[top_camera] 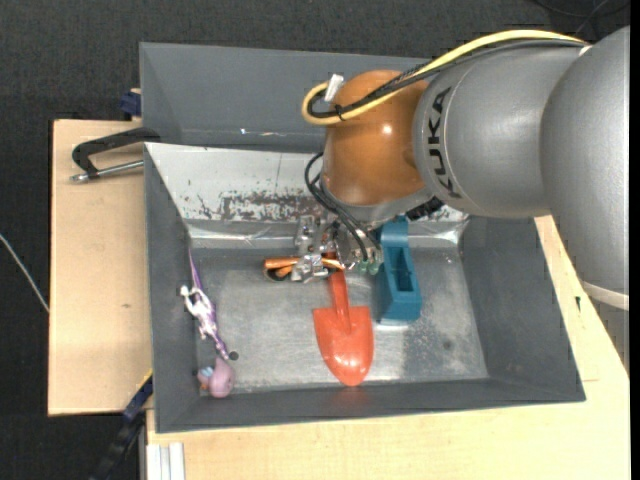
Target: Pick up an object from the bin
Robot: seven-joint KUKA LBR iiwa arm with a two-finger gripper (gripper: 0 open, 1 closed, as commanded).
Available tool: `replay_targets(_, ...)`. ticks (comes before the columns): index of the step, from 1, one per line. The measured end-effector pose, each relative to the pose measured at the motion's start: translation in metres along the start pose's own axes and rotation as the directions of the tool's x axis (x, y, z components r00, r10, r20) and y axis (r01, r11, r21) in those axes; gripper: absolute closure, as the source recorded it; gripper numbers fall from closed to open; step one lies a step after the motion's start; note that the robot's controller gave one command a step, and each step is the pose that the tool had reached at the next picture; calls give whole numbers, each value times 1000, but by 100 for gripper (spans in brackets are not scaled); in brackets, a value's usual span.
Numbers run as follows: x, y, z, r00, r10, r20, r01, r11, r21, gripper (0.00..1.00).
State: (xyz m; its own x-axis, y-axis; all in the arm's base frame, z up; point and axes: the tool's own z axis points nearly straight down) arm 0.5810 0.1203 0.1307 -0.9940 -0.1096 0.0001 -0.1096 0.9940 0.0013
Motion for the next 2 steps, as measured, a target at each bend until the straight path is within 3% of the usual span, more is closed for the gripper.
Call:
replay_targets(1, -1, -4, -61, 1000, -15, 3, 15, 1000, 0, 100)
replay_targets(2, -12, -8, -102, 1000, -2, 8, 2, 1000, 0, 100)
